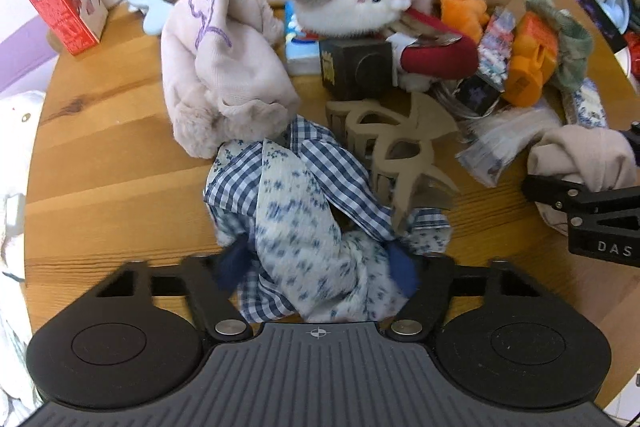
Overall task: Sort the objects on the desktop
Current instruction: 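Close the left tool on the floral cloth while the right tool grasps the beige hat, then carry both items over the beige basket and open both tools to drop them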
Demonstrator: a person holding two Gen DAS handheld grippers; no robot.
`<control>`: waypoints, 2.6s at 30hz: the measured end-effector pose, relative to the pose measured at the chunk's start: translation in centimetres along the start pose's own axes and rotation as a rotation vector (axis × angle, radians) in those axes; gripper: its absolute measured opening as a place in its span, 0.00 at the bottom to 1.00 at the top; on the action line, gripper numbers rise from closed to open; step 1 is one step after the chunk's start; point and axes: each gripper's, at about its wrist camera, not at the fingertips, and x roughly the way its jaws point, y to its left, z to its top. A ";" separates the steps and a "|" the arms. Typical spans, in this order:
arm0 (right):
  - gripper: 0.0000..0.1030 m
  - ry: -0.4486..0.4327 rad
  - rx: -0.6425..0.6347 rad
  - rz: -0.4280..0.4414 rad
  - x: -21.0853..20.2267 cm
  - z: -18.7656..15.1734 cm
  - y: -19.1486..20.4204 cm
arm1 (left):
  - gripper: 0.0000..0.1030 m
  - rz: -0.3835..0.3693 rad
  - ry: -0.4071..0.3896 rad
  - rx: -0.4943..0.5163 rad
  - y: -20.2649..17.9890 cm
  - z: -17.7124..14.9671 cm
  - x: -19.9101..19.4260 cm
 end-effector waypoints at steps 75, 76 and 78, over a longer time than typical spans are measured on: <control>0.43 -0.383 -0.083 -0.095 -4.8 18.5 -7.9 | 0.22 0.149 -0.361 -0.025 -0.8 22.0 -9.1; 0.43 -0.372 -0.091 -0.099 -4.2 18.8 -8.0 | 0.22 0.151 -0.353 -0.024 -0.9 22.3 -8.5; 0.43 -0.349 -0.115 -0.109 -3.1 19.2 -8.0 | 0.22 0.152 -0.334 -0.027 -1.0 22.9 -7.2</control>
